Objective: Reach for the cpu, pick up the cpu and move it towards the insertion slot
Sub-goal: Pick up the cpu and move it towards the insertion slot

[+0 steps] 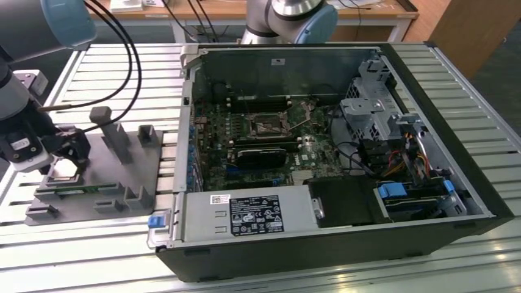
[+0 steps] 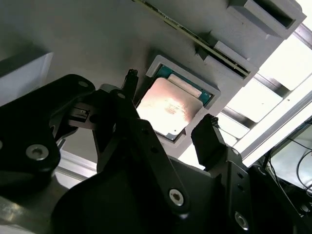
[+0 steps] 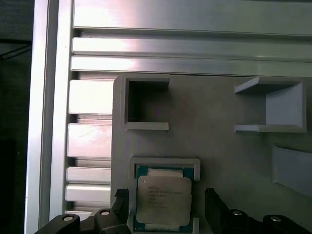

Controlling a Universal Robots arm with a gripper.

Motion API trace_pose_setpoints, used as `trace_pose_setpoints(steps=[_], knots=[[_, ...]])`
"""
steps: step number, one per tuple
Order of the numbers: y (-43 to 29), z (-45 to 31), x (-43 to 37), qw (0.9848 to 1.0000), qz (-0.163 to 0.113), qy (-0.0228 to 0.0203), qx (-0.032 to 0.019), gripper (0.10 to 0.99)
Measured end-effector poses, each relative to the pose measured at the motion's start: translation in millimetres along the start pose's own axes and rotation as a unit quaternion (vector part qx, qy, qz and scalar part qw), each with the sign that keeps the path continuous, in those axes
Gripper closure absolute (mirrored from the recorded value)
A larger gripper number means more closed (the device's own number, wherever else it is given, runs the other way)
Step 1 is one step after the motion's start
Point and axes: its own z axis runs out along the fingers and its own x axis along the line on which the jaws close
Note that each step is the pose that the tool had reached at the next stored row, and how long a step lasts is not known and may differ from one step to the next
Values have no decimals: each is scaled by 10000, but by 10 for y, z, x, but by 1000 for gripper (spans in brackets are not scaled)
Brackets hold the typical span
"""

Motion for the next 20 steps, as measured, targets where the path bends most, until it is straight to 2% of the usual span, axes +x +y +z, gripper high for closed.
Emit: trace_pose_setpoints(steps=[5, 6, 12, 14, 15, 20], knots=[[1, 11, 1, 10000, 0, 0, 0, 380], [1, 10, 2, 10000, 0, 0, 1, 451], [2, 15, 2, 10000, 0, 0, 0, 451], [2, 15, 2, 10000, 0, 1, 0, 467], [2, 15, 2, 10000, 0, 1, 1, 533], [2, 2, 1, 10000, 0, -3, -2, 553]])
